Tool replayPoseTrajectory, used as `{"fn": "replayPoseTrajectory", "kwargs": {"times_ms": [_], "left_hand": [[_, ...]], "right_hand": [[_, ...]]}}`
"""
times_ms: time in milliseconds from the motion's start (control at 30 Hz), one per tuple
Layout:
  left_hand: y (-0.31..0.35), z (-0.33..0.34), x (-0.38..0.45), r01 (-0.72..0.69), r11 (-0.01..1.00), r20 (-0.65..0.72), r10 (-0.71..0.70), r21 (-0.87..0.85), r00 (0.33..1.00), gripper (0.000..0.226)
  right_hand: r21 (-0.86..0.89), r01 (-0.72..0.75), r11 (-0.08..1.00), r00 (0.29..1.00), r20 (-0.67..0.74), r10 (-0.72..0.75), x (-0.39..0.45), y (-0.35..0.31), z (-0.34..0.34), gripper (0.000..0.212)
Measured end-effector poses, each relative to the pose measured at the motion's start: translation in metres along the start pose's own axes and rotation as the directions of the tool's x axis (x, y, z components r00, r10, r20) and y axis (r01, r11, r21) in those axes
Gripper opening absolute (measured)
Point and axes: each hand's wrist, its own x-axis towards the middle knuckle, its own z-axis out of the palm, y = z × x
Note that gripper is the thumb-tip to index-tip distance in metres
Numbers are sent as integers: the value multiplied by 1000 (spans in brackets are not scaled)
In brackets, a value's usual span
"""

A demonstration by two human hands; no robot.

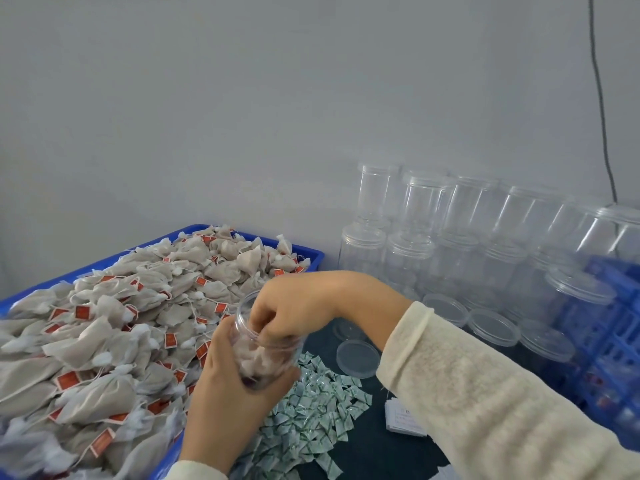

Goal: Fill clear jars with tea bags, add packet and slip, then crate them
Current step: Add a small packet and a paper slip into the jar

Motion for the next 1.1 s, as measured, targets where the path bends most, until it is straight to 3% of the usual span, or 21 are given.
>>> {"fn": "replayPoseTrajectory", "kwargs": {"times_ms": [200,267,367,533,667,933,1100], "left_hand": [[1,-1,-2,-20,999,11,20,26,1000,107],[2,-2,-2,-21,1000,17,21,13,1000,107],[4,-2,-2,-9,1000,24,10,-22,1000,105],[5,-2,-2,-5,999,17,6,-53,1000,104],[0,-1,-1,-36,998,21,37,-41,999,106],[4,0,-6,-91,992,43,95,-87,995,91],[12,13,-29,-105,973,108,130,-206,986,85]], "right_hand": [[319,41,947,949,-310,64,-40,12,-15,19],[347,29,938,881,-452,140,-56,24,-9,19],[331,-129,935,751,-583,310,-72,46,29,16],[414,-460,786,699,-376,608,-66,81,133,17],[305,-617,726,638,-346,688,-51,100,186,22],[320,-677,663,595,-293,749,-31,120,203,35],[360,-660,659,606,-262,751,-26,126,209,29]]}}
